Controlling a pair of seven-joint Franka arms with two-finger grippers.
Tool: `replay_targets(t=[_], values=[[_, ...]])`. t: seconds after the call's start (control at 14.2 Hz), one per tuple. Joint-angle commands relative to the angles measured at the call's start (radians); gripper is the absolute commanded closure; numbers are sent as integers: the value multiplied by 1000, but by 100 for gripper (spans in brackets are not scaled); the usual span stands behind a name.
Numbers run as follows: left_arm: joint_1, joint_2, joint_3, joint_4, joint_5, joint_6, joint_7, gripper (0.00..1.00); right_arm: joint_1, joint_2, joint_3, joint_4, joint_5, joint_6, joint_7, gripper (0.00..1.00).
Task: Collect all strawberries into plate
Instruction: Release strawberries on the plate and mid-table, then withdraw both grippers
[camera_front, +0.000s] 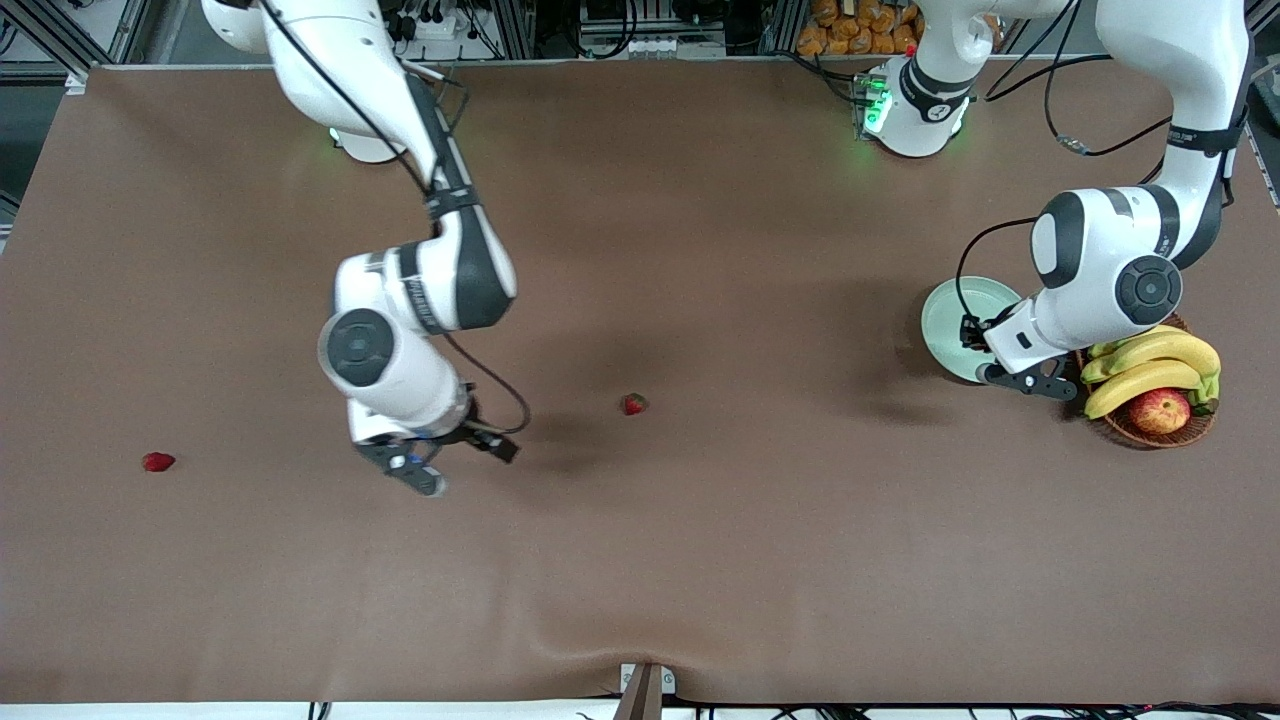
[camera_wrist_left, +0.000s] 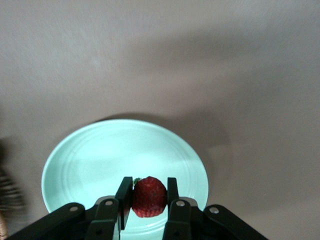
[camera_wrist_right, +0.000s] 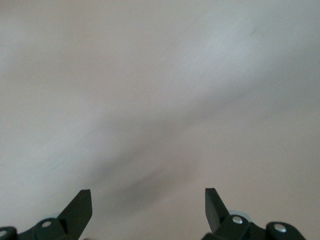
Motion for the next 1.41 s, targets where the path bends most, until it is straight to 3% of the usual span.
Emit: replay_targets(t=[0.0, 0.14, 0.21, 0.35, 0.63, 0.85, 0.99, 1.34], values=[[37, 29, -13, -32, 28, 61, 40, 85, 8, -44, -107, -120, -10, 9, -203, 0], [46, 76, -13, -31, 26, 114, 95, 78, -21, -44, -176, -149, -10, 7, -369, 0], [50, 86, -13, -31, 26, 121, 95, 61, -63, -39, -181, -154, -10, 7, -424, 0], [51, 87, -13, -31, 26, 122, 95, 1, -171, -32, -180, -154, -4, 7, -536, 0], [34, 72, -18, -11, 26, 117, 77, 0, -354, -15, -170, -148, 7, 18, -792, 0], [28, 60, -85, 57, 26, 86, 31, 0, -480, 22, -129, -125, 6, 72, -909, 0], [28, 60, -165, 116, 25, 79, -73, 0, -592, 51, -53, -117, 4, 160, -989, 0], [20, 64, -278, 259, 25, 52, -161, 0, -868, 134, 185, -77, 2, 303, -1158, 0]])
